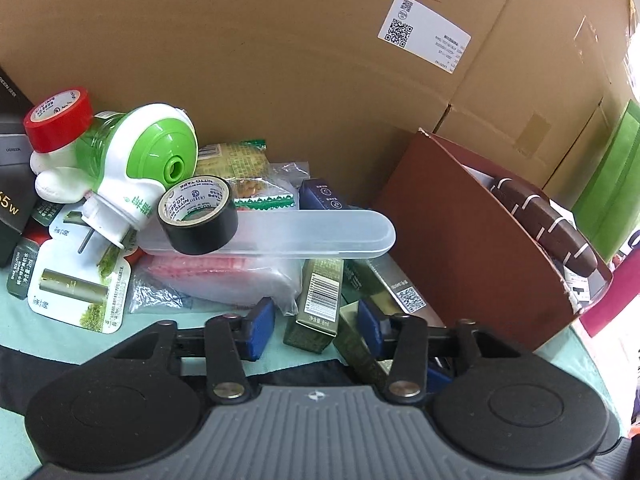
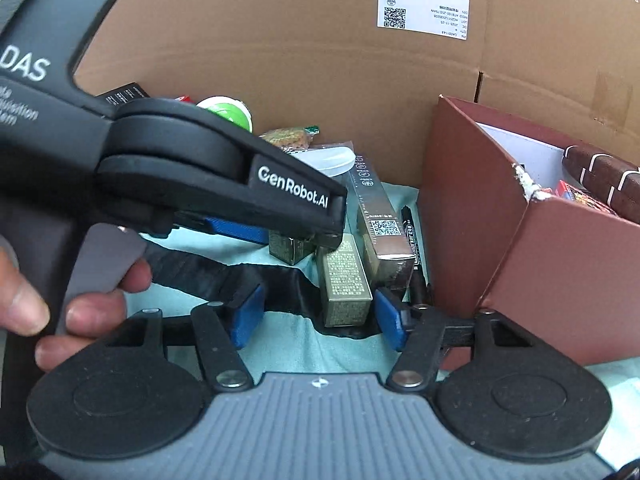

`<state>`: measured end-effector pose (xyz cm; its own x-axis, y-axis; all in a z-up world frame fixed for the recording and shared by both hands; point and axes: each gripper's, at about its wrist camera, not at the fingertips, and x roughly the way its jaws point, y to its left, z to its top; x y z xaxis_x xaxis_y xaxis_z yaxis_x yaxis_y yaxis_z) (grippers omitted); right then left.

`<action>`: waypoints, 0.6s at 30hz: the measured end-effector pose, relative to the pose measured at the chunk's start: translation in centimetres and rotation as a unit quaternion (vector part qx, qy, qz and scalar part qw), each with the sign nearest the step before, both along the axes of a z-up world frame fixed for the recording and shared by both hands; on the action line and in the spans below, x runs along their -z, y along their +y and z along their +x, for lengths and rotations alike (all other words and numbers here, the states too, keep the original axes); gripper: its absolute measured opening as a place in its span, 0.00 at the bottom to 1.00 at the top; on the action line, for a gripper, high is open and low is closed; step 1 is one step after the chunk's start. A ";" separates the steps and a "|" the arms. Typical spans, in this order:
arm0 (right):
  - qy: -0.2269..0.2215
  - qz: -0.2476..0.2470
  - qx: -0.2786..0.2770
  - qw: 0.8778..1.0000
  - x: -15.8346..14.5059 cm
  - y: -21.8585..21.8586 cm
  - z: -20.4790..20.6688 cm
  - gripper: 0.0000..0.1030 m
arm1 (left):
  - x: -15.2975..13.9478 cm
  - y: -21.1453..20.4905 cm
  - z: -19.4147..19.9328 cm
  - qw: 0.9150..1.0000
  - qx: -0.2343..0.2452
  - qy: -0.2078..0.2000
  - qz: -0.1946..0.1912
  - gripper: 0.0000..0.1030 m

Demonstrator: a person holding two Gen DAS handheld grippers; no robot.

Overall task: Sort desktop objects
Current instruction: 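Close the left gripper on a green barcode box while the right grasps a pale box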

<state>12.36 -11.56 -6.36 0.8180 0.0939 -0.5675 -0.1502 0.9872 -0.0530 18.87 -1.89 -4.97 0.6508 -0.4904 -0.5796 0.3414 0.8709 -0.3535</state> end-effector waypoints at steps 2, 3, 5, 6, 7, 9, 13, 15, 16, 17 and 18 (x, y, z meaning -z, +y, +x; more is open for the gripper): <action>0.001 0.006 -0.007 1.000 0.0 0.0 0.0 0.44 | 0.0 0.0 -0.3 1.000 0.004 -0.003 -0.003 0.33; 0.000 0.009 -0.008 1.000 0.0 -0.1 -0.1 0.41 | -0.1 0.0 -0.5 1.000 0.004 -0.007 0.000 0.32; -0.002 0.009 -0.003 1.000 0.0 -0.2 -0.2 0.33 | -0.1 0.2 -0.9 1.000 0.005 -0.010 0.007 0.27; -0.002 0.011 0.002 1.000 -0.1 -0.3 -0.2 0.28 | -0.2 0.2 -1.1 1.000 0.006 -0.009 0.008 0.26; -0.002 0.015 0.005 1.000 -0.1 -0.5 -0.3 0.27 | -0.1 0.3 -1.3 1.000 0.007 -0.008 0.009 0.26; 0.002 0.025 0.006 1.000 -0.1 -0.9 -0.5 0.23 | -0.1 0.3 -2.0 1.000 0.008 -0.013 0.016 0.25; 0.006 0.024 -0.002 1.000 0.0 -1.2 -1.3 0.22 | -0.3 1.0 -3.6 1.000 0.008 -0.018 0.024 0.24; 0.009 0.020 -0.008 1.000 0.0 -1.3 -2.0 0.21 | -0.4 1.5 -4.6 1.000 0.006 -0.014 0.022 0.23; 0.010 0.020 -0.011 1.000 0.0 -1.4 -2.4 0.21 | -0.3 1.4 -4.9 1.000 0.003 -0.009 0.020 0.23; 0.011 0.021 -0.013 1.000 -0.1 -1.7 -2.7 0.21 | -0.3 1.7 -5.3 1.000 -0.001 -0.005 0.017 0.23; 0.013 0.023 -0.017 1.000 -0.1 -1.9 -3.0 0.21 | -0.2 2.1 -5.8 1.000 -0.005 -0.003 0.015 0.23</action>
